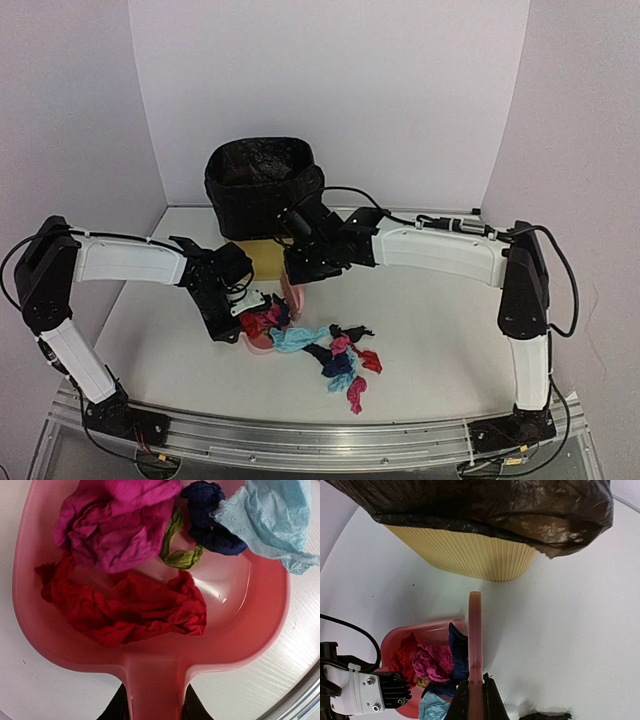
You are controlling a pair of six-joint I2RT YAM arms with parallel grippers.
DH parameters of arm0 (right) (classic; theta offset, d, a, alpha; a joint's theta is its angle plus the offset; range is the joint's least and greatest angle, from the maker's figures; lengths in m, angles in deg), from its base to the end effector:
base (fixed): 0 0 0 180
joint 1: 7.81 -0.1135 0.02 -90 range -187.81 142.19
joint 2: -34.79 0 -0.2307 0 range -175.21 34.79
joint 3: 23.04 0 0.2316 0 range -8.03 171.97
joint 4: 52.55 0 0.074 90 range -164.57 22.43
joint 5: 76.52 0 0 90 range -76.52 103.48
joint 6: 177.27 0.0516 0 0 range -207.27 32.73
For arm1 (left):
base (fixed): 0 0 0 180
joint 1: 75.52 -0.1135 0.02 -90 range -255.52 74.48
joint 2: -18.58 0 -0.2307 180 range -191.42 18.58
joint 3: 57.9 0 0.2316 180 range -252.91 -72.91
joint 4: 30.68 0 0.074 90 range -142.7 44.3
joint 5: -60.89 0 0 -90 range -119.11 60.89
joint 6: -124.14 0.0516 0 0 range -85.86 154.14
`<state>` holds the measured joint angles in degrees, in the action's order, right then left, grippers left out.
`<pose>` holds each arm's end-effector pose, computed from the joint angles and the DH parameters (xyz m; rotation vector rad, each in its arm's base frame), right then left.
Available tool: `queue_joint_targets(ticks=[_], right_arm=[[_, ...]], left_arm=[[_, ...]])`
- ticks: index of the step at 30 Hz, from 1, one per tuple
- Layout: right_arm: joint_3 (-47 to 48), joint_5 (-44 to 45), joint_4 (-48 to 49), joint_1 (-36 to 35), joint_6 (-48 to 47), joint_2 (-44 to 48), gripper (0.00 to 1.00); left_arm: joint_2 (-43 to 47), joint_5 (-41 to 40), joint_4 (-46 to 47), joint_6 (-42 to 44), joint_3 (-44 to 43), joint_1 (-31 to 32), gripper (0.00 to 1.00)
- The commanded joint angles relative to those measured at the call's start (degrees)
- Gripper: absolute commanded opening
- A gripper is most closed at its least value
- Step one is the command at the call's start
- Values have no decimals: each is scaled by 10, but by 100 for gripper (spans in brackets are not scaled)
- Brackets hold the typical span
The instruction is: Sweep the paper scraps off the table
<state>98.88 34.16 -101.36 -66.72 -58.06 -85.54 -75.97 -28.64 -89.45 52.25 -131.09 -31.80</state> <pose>0.2485 0.3769 0.2293 -0.4391 2.3102 0.3314 0.1988 -0.1907 0.1354 1.5292 2.5515 -0.0688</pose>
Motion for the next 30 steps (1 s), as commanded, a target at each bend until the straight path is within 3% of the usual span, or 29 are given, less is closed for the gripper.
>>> queue_joint_targets(ticks=[1,12,24,30], right_arm=[[-7,50,7,-3,-27,53,0],[-35,60,6,-3,-56,85,0],[-110,203,6,-3,-84,171,0],[-169,233,6,-2,-69,221,0]], left_arm=[[22,1,49,-7,17,1,0],[29,-20,153,-16,57,1,0],[94,-6,224,-18,114,1,0],[137,15,244,-23,129,1,0]])
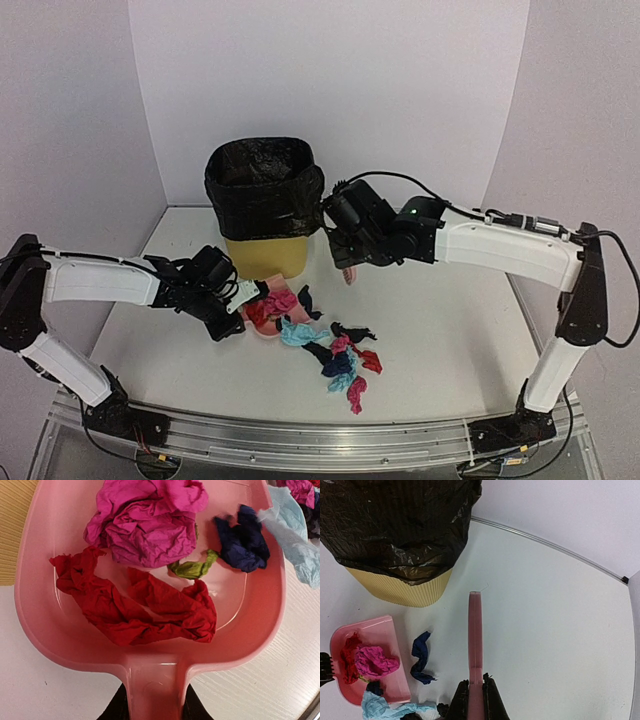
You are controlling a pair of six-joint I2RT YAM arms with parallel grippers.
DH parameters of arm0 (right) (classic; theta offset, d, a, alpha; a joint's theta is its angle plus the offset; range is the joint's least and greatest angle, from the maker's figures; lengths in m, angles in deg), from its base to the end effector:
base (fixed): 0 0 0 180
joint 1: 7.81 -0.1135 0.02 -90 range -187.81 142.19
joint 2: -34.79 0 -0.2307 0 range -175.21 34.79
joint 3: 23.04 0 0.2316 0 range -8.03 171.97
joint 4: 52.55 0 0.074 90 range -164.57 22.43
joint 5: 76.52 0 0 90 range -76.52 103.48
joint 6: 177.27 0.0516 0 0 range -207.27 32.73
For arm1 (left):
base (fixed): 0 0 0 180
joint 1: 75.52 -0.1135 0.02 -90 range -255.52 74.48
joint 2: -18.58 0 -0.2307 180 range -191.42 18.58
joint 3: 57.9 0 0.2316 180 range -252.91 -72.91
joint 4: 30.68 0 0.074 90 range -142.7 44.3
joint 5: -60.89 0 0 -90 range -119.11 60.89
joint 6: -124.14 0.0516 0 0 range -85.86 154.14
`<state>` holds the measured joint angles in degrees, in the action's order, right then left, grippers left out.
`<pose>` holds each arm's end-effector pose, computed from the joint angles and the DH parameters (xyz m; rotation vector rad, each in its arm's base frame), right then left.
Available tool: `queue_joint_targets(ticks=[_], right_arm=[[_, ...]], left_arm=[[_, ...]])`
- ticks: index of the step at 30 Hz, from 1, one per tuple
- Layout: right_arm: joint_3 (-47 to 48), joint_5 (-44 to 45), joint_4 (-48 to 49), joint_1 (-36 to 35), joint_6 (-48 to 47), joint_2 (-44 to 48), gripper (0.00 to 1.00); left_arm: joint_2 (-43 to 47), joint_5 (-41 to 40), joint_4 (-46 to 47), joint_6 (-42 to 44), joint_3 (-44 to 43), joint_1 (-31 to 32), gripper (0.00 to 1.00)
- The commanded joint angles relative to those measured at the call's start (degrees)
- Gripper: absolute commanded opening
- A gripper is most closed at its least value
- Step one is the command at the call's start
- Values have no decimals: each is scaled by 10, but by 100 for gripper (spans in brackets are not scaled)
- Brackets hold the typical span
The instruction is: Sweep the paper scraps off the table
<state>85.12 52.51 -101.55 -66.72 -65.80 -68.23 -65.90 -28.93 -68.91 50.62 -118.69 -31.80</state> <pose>0.2266 0.3128 0.2800 -0.3765 2.1058 0.0087 0.1943 -0.1860 0.1393 1.3356 2.3020 -0.1608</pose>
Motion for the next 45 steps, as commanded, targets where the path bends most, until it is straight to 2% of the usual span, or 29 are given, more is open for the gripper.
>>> queue_joint_targets(ticks=[1,11,22,33,45], right_arm=[[-41,53,8,-2,12,56,0],[-152,90,7,-2,37,139,0],[-228,123,6,9,55,187,0],[-287,49,-3,85,97,213,0],[-299,35,-13,99,104,216,0]], left_arm=[[39,18,39,-8,6,1,0],[80,33,6,-27,-30,2,0],[87,37,-102,-7,-118,23,0],[74,10,-195,27,-222,70,0],[11,16,-277,38,-365,80,0]])
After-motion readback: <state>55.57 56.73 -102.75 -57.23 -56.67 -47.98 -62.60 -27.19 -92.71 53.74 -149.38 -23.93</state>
